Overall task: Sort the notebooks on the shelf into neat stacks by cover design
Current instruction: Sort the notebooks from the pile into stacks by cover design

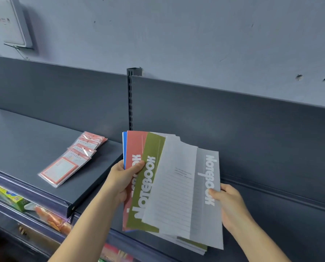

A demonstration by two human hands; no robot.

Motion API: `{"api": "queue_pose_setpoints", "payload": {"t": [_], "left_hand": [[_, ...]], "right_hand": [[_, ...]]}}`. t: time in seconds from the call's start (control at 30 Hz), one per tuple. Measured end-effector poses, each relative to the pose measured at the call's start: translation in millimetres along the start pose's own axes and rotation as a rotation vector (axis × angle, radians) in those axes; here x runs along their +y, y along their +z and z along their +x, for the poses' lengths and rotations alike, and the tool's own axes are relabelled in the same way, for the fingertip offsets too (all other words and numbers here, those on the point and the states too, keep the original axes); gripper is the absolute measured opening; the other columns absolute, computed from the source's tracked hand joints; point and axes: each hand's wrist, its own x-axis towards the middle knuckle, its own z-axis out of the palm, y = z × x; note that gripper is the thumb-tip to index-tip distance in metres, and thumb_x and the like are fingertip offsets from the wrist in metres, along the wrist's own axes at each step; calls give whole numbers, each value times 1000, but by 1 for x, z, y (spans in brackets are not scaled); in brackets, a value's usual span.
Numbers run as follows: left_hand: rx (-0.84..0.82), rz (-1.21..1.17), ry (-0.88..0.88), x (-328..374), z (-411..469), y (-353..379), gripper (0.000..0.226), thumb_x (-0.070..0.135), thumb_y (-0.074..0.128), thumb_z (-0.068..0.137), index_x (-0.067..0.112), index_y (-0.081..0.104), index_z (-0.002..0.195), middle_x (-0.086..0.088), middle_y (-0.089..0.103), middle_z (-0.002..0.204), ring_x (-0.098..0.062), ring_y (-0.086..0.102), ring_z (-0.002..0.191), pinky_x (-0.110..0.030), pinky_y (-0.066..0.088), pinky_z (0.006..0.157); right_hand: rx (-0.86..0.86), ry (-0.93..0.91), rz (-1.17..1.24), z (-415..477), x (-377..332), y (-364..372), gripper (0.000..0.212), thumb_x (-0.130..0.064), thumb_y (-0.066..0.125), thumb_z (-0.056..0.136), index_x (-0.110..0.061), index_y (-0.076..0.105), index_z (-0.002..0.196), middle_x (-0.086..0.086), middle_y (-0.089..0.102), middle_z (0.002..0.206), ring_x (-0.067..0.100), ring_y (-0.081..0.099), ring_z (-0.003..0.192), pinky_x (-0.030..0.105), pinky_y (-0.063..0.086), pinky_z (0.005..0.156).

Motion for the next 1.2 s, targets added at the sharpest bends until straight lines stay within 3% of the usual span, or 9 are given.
{"api": "queue_pose_setpoints", "payload": {"t": [0.23, 0.37, 0.5, 0.63, 0.8, 0.97, 1.1, 1.17, 1.2], "left_hand": [[28, -25, 41, 15, 1, -21, 25, 17, 71, 84, 6, 58, 102, -18, 74, 88, -31, 71, 69, -39, 59, 61], [121, -80, 93, 25, 1, -38, 24, 18, 72, 83, 7, 61, 101, -15, 75, 81, -29, 72, 66, -40, 59, 59], [233, -119, 203, 49, -1, -64, 17, 17, 71, 84, 11, 60, 96, -9, 74, 70, -21, 71, 55, -34, 58, 48], [286, -94, 249, 64, -6, -80, 20, 21, 73, 83, 13, 59, 96, -13, 72, 89, -22, 71, 60, -37, 58, 58], [272, -50, 285, 70, -19, -87, 16, 23, 70, 85, 14, 60, 95, -10, 72, 87, -18, 71, 53, -33, 58, 46], [253, -105, 331, 83, -30, -96, 21, 23, 69, 86, 12, 60, 101, -8, 75, 80, -18, 71, 55, -33, 57, 46], [132, -117, 256, 75, -29, -75, 15, 18, 66, 88, 9, 61, 99, -9, 74, 70, -22, 71, 55, -35, 57, 48], [80, -102, 188, 61, -26, -55, 15, 16, 65, 88, 7, 62, 100, -12, 74, 70, -24, 70, 55, -36, 57, 48], [54, -99, 152, 53, -25, -45, 17, 15, 66, 88, 6, 62, 102, -13, 74, 72, -25, 71, 56, -37, 58, 49]], "right_hand": [[-62, 71, -29, 7, -1, -5, 18, -7, 59, 92, -7, 61, 110, 19, 67, 105, 35, 63, 96, 41, 52, 73], [52, 30, -144, 12, 0, -6, 10, -7, 59, 92, -6, 65, 101, 17, 68, 96, 33, 64, 86, 37, 51, 66], [115, 33, -312, 20, 9, -14, 11, -4, 58, 91, -2, 66, 97, 17, 69, 91, 33, 65, 84, 36, 52, 66], [58, 57, -404, 22, 16, -3, 18, 4, 50, 90, -2, 66, 90, 18, 69, 90, 35, 64, 86, 39, 52, 69], [74, 11, -495, 26, 16, 3, 19, 5, 48, 88, -5, 65, 90, 13, 68, 89, 27, 63, 80, 29, 48, 60], [99, -7, -592, 31, 20, 3, 25, 8, 46, 86, -7, 64, 94, 11, 67, 97, 25, 64, 83, 28, 49, 59], [128, -17, -654, 29, 21, 11, 19, -7, 53, 84, -18, 64, 95, 12, 52, 116, 29, 59, 96, 41, 56, 79], [167, -83, -691, 17, 11, 15, 12, -19, 57, 89, -19, 62, 100, 10, 46, 122, 31, 53, 107, 38, 53, 84], [159, -133, -637, 13, 5, 17, 21, -25, 55, 93, -18, 62, 111, 11, 48, 124, 29, 55, 106, 36, 53, 82]]}}
